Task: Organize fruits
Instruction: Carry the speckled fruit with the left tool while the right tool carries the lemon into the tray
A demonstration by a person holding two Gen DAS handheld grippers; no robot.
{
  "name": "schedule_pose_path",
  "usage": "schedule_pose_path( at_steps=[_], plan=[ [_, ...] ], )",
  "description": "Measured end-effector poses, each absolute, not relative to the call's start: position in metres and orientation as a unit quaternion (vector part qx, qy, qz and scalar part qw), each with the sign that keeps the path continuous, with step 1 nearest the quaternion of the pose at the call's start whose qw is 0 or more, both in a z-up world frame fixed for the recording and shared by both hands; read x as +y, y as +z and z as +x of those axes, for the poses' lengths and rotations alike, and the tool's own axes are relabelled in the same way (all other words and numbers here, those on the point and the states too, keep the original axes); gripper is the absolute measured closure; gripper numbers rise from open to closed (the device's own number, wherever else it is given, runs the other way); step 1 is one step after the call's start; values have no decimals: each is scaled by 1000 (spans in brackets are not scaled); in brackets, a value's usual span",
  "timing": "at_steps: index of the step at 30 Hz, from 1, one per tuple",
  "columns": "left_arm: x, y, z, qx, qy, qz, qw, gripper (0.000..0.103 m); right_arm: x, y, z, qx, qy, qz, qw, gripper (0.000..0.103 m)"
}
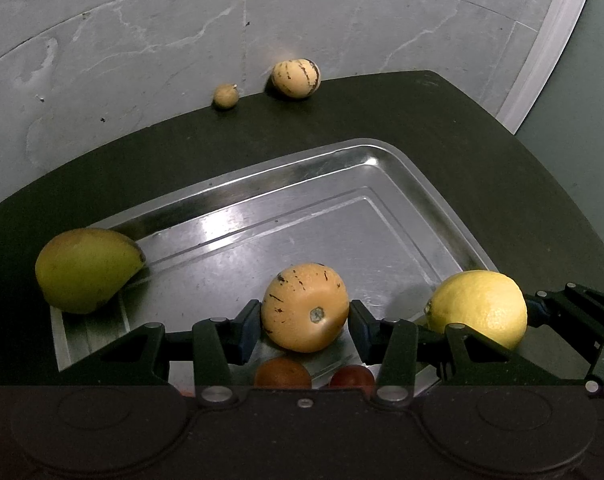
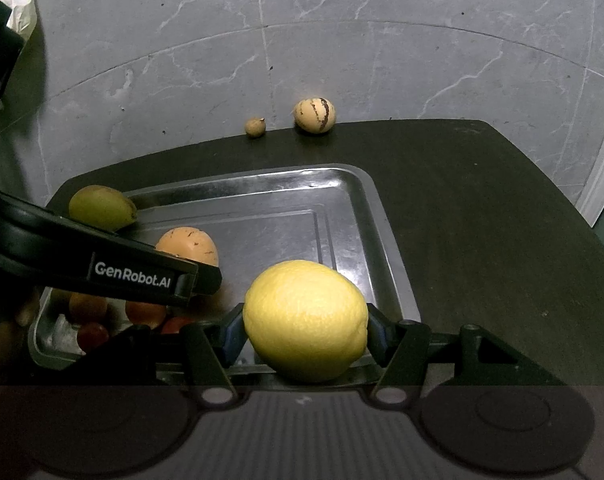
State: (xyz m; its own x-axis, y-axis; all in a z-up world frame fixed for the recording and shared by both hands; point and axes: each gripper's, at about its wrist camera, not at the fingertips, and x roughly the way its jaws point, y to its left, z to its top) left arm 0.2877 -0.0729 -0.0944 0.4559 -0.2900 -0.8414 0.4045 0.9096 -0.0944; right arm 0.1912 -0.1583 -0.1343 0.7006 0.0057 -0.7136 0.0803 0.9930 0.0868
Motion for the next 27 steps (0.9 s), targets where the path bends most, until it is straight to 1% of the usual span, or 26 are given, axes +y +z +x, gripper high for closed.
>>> schedule_pose_path(
  at_steps=[20, 23, 27],
  plan=[
    [-71, -95, 285, 484, -196, 48, 851, 54, -153, -139, 196, 393, -18, 51, 918, 39],
    [-70, -94, 286, 484, -196, 50, 851, 53, -153, -141, 197, 394, -18, 51, 917, 38],
    [-71, -93, 285, 485, -192, 53, 852, 49, -154, -141, 196, 392, -20, 53, 918, 37]
  ],
)
